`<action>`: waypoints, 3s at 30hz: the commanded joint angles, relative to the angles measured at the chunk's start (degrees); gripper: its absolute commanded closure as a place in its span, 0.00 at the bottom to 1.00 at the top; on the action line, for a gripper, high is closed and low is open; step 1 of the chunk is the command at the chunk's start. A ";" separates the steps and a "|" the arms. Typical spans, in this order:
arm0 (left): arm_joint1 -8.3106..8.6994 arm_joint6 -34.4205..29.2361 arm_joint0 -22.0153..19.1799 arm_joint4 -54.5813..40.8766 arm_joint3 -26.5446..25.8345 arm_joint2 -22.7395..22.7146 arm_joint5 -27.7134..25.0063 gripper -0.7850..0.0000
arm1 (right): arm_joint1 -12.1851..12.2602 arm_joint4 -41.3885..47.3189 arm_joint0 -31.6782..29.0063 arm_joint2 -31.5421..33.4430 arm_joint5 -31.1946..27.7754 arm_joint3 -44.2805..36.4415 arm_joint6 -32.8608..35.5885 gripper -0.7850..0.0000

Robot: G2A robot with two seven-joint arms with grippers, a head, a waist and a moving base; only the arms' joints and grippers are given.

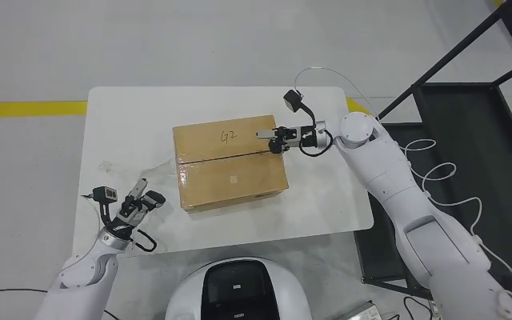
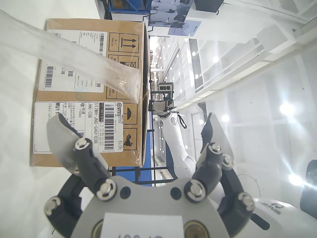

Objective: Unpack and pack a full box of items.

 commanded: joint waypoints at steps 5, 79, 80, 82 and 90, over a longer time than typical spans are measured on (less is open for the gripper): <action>0.00 0.00 0.00 0.00 0.00 0.00 0.00 0.00 | 0.00 0.00 0.00 0.00 0.00 0.00 0.00 0.00; -4.57 8.39 -5.91 1.37 -8.43 4.03 6.94 1.00 | 0.00 0.00 0.00 0.00 0.00 0.00 0.00 0.00; -4.65 8.67 -6.24 2.15 -8.50 4.45 7.30 1.00 | 0.00 0.00 0.00 0.00 0.00 0.00 0.00 0.00; -4.80 9.23 -6.86 3.81 -8.45 5.22 8.08 1.00 | 0.00 0.00 0.00 0.00 0.00 0.00 0.00 0.00; -5.34 11.14 -8.73 10.84 -8.09 8.10 9.91 1.00 | 0.00 0.00 0.00 0.00 0.00 0.00 0.00 0.00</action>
